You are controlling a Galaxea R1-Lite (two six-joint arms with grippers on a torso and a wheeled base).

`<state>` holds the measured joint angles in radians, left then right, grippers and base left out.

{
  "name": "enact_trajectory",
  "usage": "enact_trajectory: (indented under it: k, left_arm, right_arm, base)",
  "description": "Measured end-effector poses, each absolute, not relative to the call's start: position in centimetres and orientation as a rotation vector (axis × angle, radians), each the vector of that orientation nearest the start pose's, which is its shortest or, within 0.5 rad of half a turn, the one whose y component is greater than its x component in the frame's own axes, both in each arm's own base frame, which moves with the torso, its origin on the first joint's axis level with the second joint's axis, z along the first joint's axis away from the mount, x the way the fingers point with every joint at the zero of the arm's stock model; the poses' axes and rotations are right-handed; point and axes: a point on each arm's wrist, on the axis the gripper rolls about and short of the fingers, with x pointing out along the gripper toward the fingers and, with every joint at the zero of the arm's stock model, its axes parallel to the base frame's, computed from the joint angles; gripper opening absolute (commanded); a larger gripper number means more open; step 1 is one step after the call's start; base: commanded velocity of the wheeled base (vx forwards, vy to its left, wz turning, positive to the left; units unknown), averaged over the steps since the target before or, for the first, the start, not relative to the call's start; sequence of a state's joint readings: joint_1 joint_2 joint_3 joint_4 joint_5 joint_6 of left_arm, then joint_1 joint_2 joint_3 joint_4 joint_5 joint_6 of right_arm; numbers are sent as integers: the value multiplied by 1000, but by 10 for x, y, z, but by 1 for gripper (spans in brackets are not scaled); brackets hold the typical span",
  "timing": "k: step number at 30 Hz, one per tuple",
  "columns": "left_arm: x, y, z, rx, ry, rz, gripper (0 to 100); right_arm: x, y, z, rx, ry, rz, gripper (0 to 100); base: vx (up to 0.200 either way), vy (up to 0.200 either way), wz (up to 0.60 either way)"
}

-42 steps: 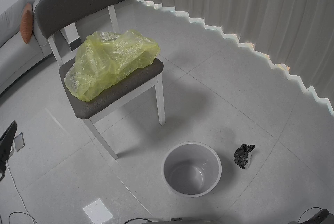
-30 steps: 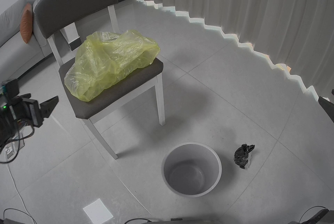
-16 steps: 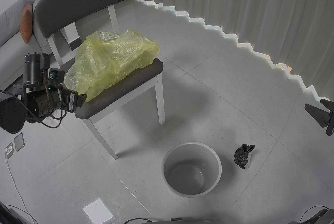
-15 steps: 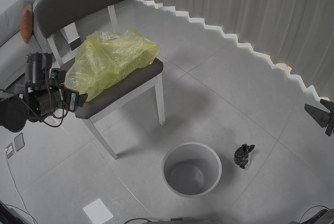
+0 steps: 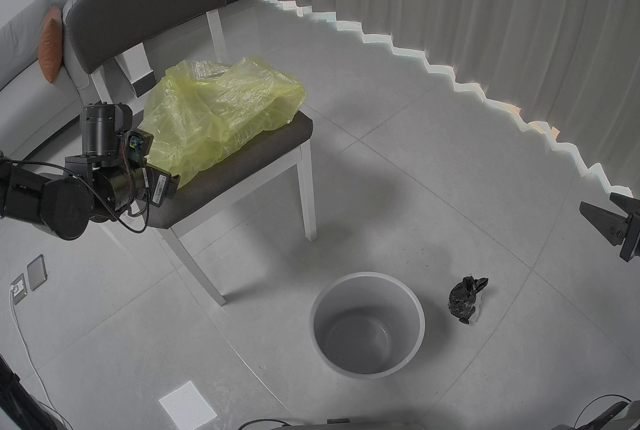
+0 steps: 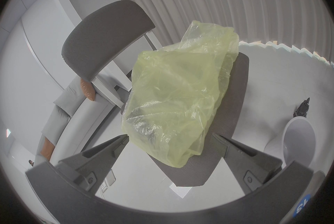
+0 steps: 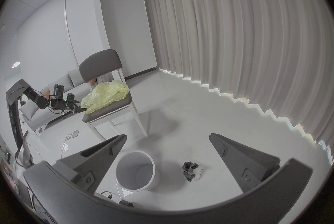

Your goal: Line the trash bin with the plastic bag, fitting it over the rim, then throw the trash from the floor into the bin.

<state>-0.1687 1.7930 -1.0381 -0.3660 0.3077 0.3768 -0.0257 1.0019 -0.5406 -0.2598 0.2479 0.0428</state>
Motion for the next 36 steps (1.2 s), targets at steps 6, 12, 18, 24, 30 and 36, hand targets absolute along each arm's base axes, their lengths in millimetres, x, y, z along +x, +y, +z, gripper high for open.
enact_trajectory:
  k: [6, 12, 18, 24, 30, 36]
  left_arm:
    - [345, -48, 186, 472, 405, 76, 100]
    - [349, -42, 187, 472, 401, 95, 100]
    - [351, -36, 188, 464, 400, 109, 0]
    - [353, -36, 191, 459, 381, 116, 0]
    - [353, -38, 202, 436, 313, 118, 0]
    - [340, -51, 227, 414, 200, 75, 0]
  right_arm:
    - [129, 2, 222, 71, 208, 218, 100]
    - [130, 2, 221, 72, 213, 219, 100]
    - [131, 2, 220, 72, 218, 218, 100]
    - [131, 2, 219, 73, 221, 221, 100]
    - [131, 3, 219, 72, 222, 230, 100]
    - [128, 13, 221, 73, 214, 300, 100]
  base:
    - [0, 0, 0]
    - [0, 0, 0]
    - [0, 0, 0]
    - [0, 0, 0]
    - [0, 0, 0]
    - [0, 0, 0]
